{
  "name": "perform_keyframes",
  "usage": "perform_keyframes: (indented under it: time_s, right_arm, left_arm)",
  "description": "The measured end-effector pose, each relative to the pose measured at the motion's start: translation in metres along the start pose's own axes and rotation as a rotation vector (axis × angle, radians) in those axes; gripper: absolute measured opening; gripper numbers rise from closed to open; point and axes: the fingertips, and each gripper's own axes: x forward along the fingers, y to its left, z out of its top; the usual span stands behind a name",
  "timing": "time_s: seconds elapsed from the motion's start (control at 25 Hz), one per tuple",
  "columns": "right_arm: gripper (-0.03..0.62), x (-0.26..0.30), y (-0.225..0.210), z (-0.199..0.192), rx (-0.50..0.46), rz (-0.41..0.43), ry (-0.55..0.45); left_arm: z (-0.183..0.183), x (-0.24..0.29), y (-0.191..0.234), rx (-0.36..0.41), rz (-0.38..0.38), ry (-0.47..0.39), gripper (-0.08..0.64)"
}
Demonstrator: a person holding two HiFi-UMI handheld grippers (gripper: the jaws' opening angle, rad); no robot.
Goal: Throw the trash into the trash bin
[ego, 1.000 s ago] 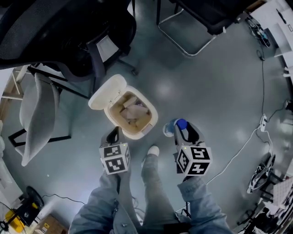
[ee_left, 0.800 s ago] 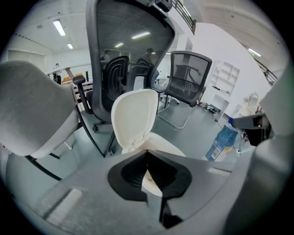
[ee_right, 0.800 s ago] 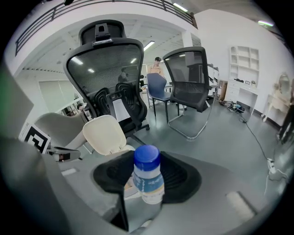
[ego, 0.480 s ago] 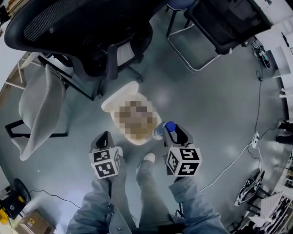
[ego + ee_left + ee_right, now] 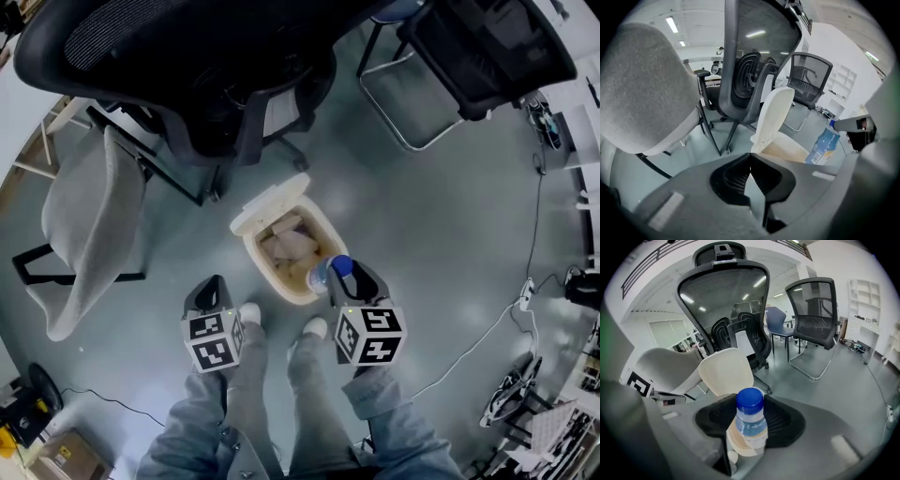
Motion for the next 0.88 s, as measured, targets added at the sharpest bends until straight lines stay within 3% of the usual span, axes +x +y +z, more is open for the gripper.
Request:
perform_keyframes:
  time_s: [0.88]
  right_arm:
    - [0.179, 0.108, -0.004, -0.033, 0.038, -0.01, 0.007]
  left_arm:
    - [-0.003, 0.07, 0.029, 0.026, -0.046, 0.072, 0.011]
